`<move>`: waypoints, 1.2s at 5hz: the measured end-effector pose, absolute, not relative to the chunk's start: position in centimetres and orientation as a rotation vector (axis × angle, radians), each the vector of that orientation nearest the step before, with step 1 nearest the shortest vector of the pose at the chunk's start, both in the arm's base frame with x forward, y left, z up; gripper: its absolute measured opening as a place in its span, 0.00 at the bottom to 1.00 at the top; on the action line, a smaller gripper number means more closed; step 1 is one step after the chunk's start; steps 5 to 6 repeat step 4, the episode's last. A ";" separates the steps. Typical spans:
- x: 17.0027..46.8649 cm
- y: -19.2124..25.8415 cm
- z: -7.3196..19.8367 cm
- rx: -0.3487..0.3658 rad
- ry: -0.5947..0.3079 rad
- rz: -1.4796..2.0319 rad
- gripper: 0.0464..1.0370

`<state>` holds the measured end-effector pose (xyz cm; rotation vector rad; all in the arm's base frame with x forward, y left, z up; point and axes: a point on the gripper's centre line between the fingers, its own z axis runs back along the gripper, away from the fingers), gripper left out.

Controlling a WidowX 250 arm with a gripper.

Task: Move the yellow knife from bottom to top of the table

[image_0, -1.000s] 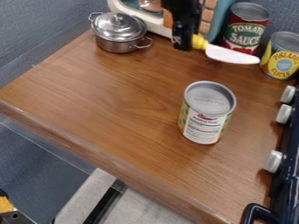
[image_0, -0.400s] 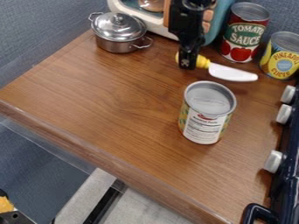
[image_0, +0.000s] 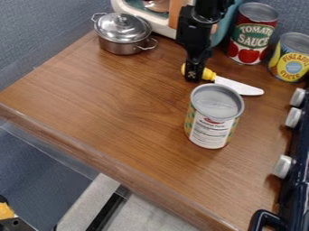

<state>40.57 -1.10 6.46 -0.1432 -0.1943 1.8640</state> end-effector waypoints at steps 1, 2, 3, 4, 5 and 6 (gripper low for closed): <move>40.5 -1.2 6.4 -0.116 -0.172 1.879 0.83; 40.2 -1.3 6.4 -0.107 -0.151 1.896 0.97; 39.7 -1.7 6.9 -0.074 -0.157 1.873 0.96; 39.4 -1.7 10.0 -0.120 -0.187 1.856 0.96; 39.4 -1.7 10.0 -0.120 -0.187 1.856 0.96; 39.4 -1.7 10.0 -0.120 -0.187 1.856 0.96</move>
